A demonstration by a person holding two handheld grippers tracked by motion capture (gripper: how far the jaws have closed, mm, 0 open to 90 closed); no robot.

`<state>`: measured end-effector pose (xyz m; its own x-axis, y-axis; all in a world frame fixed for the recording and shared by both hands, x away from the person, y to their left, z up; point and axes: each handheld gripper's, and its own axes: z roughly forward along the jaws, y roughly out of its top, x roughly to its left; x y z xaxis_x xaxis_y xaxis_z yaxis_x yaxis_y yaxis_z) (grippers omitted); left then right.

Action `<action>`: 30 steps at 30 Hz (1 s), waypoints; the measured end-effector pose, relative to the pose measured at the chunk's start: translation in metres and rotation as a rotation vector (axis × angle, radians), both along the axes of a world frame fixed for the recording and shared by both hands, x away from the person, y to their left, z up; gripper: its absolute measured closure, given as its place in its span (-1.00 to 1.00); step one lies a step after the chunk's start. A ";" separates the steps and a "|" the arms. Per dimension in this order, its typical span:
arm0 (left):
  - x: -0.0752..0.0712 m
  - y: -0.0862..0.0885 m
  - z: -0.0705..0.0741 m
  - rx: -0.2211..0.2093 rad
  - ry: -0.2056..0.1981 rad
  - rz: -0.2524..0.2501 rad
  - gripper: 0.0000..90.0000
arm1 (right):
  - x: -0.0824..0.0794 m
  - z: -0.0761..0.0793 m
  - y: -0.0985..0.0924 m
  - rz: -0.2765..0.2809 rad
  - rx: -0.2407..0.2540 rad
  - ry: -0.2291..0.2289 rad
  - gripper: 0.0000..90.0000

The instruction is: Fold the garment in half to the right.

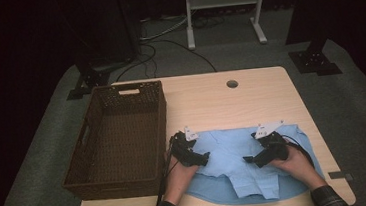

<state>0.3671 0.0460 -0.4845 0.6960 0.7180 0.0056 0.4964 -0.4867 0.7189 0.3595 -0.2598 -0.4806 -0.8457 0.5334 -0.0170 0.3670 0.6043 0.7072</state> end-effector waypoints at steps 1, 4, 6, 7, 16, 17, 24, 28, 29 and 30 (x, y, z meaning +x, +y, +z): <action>0.000 0.000 0.000 0.000 0.000 0.002 -1.00 | 0.001 -0.001 0.000 0.000 0.005 0.004 -0.98; -0.001 0.000 0.000 -0.010 0.002 0.010 -1.00 | 0.003 -0.006 -0.003 -0.009 0.044 0.029 -0.98; -0.001 0.001 0.001 -0.015 0.010 0.013 -1.00 | 0.003 -0.006 -0.004 -0.010 0.047 0.033 -0.98; -0.002 0.001 0.002 -0.017 0.007 0.014 -1.00 | 0.003 -0.006 -0.004 -0.010 0.047 0.033 -0.98; -0.016 0.004 0.018 -0.057 -0.008 0.013 -1.00 | 0.000 -0.006 -0.020 -0.022 0.055 0.039 -0.98; -0.017 0.004 0.018 -0.060 -0.004 0.012 -1.00 | 0.000 -0.006 -0.023 -0.022 0.054 0.037 -0.98; -0.025 0.003 0.017 -0.049 0.001 0.003 -1.00 | -0.004 -0.006 -0.042 -0.038 0.062 0.042 -0.98; -0.024 0.003 0.013 -0.051 0.010 0.002 -1.00 | -0.005 -0.006 -0.048 -0.043 0.069 0.049 -0.97; -0.024 0.002 0.012 -0.052 0.013 0.004 -1.00 | -0.005 -0.006 -0.049 -0.043 0.071 0.050 -0.97; -0.025 0.000 0.010 -0.049 0.011 -0.001 -1.00 | -0.006 -0.006 -0.049 -0.044 0.069 0.048 -0.97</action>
